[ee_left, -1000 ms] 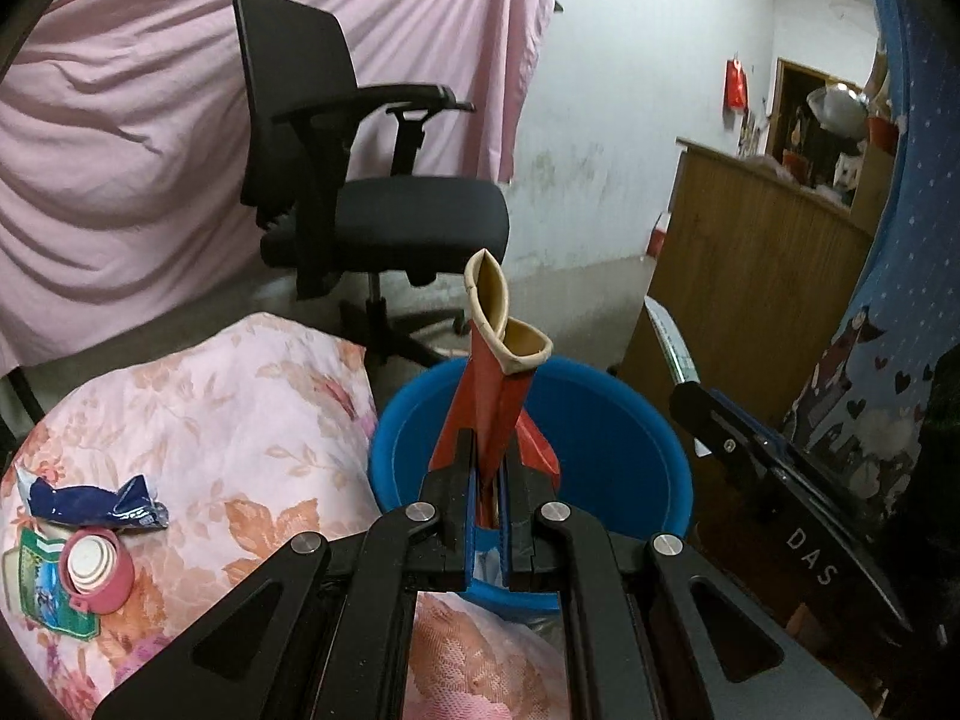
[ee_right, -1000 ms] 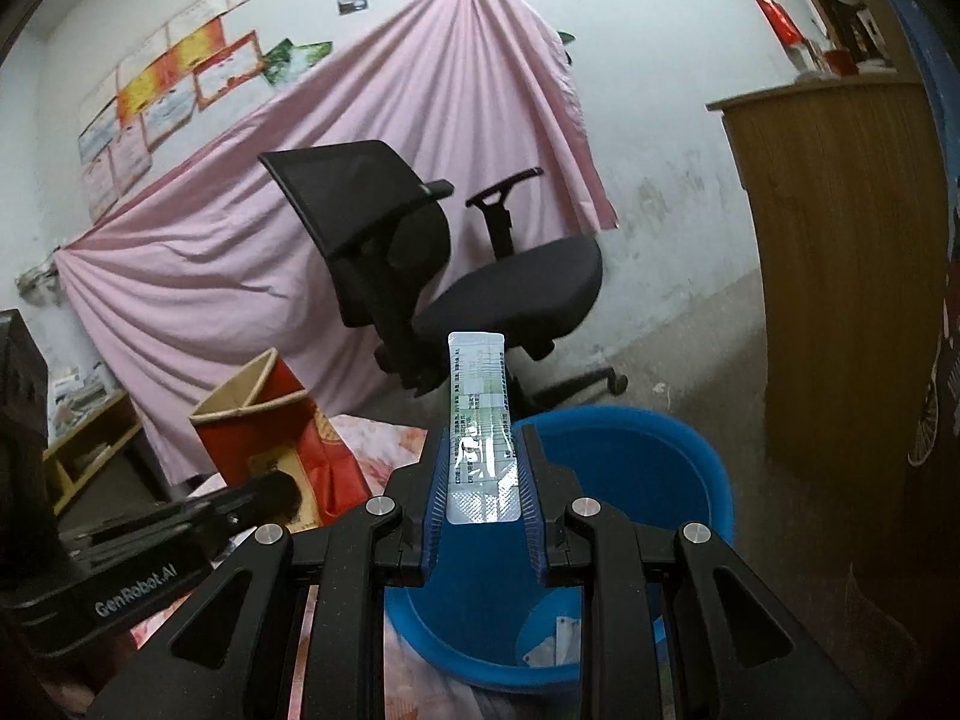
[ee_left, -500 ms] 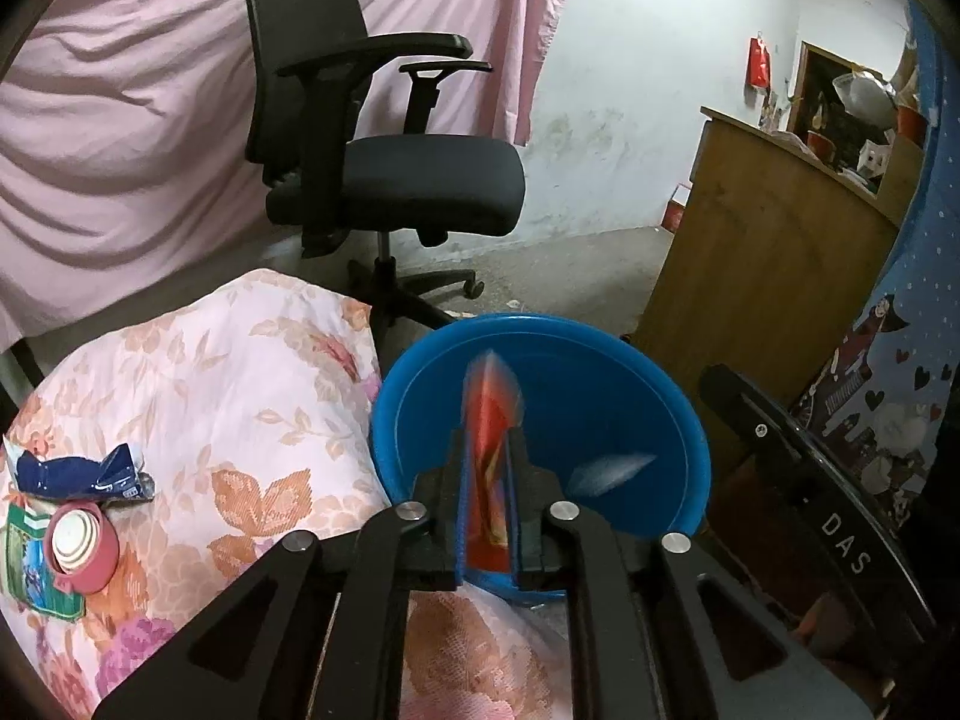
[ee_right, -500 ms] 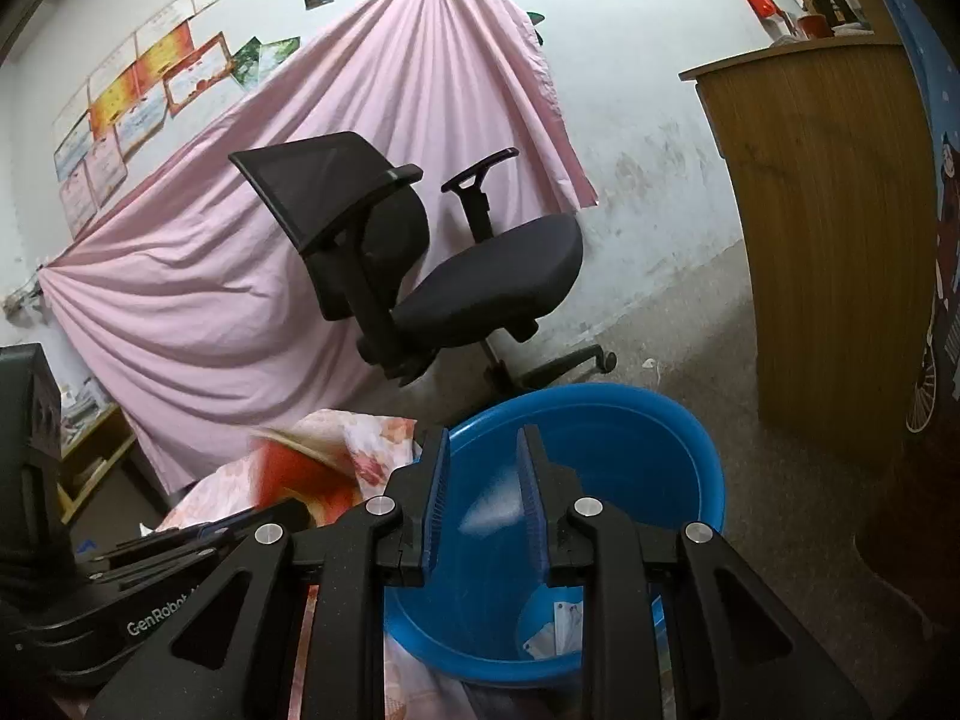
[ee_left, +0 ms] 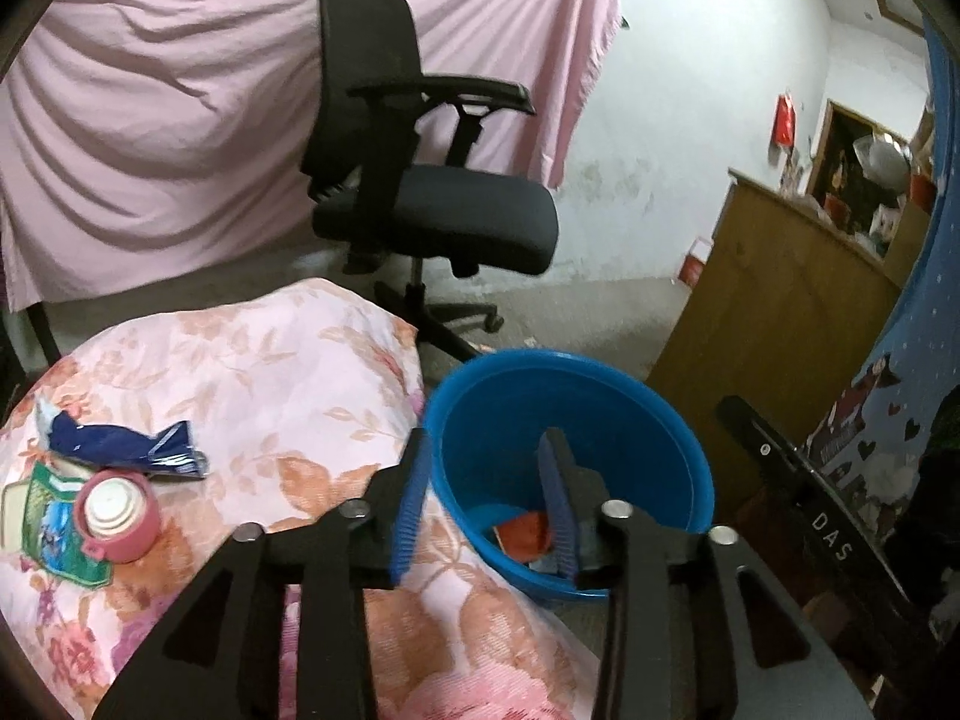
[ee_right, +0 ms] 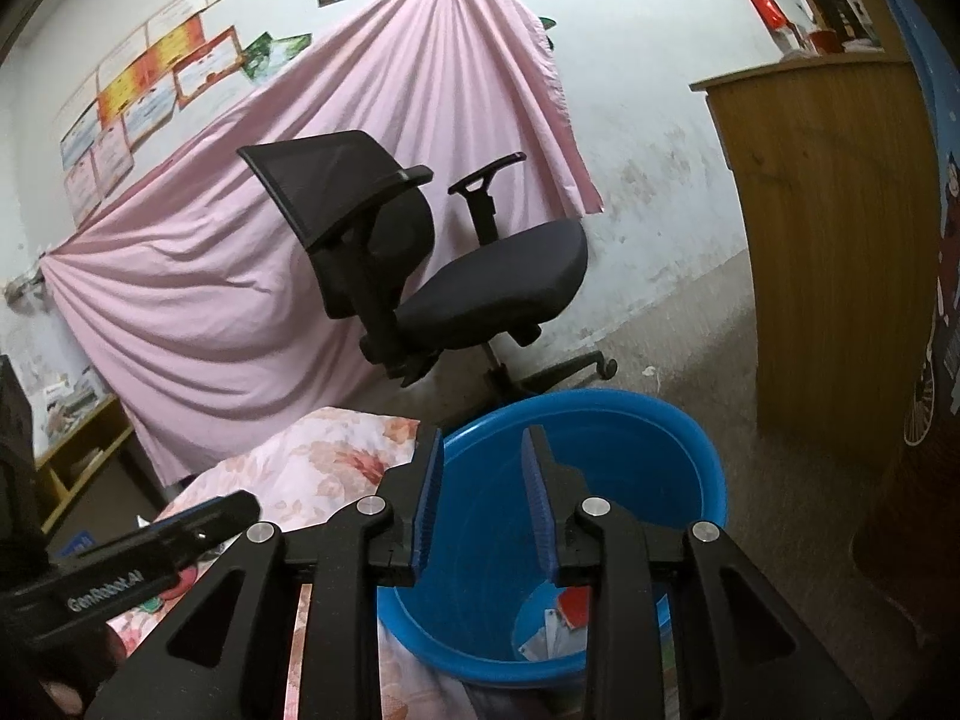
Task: Collect trash
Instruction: 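Move both tools back over the remaining items on the bed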
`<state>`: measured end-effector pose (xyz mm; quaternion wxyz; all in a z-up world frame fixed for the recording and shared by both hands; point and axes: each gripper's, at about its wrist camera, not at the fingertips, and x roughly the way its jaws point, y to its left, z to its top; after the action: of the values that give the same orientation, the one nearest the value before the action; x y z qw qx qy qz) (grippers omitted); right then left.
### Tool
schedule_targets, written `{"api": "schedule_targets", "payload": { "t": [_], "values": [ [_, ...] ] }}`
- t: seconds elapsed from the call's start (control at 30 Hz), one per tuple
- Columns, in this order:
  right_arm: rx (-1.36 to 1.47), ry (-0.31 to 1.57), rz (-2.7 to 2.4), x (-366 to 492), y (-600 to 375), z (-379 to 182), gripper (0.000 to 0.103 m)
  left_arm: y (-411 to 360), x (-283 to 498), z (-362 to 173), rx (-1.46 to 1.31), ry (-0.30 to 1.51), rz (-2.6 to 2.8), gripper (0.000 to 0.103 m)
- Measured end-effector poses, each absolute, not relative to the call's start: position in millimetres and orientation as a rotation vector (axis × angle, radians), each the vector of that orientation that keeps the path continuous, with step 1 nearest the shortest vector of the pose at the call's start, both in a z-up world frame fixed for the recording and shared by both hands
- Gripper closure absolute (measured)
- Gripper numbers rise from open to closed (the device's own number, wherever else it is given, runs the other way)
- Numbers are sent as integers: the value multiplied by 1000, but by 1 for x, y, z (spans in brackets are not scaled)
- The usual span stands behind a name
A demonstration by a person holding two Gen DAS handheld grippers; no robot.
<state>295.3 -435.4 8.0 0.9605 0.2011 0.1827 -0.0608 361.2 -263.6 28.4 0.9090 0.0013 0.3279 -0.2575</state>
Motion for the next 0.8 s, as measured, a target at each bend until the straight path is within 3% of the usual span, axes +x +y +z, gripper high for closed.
{"api": "schedule_targets", "payload": {
  "t": [0.23, 0.4, 0.43, 0.47, 0.5, 0.53, 0.6, 0.67, 0.8],
  "values": [
    [341, 316, -95, 291, -415, 22, 62, -223, 345, 45, -49, 566, -464, 61],
    [285, 255, -54, 286, -393, 36, 51, -189, 330, 57, -100, 472, -408, 43],
    [273, 242, -48, 285, -387, 38, 45, -181, 327, 60, -111, 456, -394, 40],
    [260, 225, -42, 284, -381, 40, 31, -173, 324, 62, -122, 441, -377, 31],
    [253, 208, -39, 282, -376, 41, 23, -164, 321, 64, -135, 421, -356, 18],
    [247, 187, -37, 280, -372, 43, 16, -158, 318, 66, -146, 402, -335, 13],
    [236, 136, -36, 274, -363, 49, 11, -139, 310, 69, -174, 348, -282, 3],
    [216, 86, -34, 269, -353, 53, 0, -122, 304, 71, -192, 318, -246, 2],
    [179, 30, 12, 266, -333, 60, 0, -89, 294, 71, -197, 281, -168, 2]
  ]
}}
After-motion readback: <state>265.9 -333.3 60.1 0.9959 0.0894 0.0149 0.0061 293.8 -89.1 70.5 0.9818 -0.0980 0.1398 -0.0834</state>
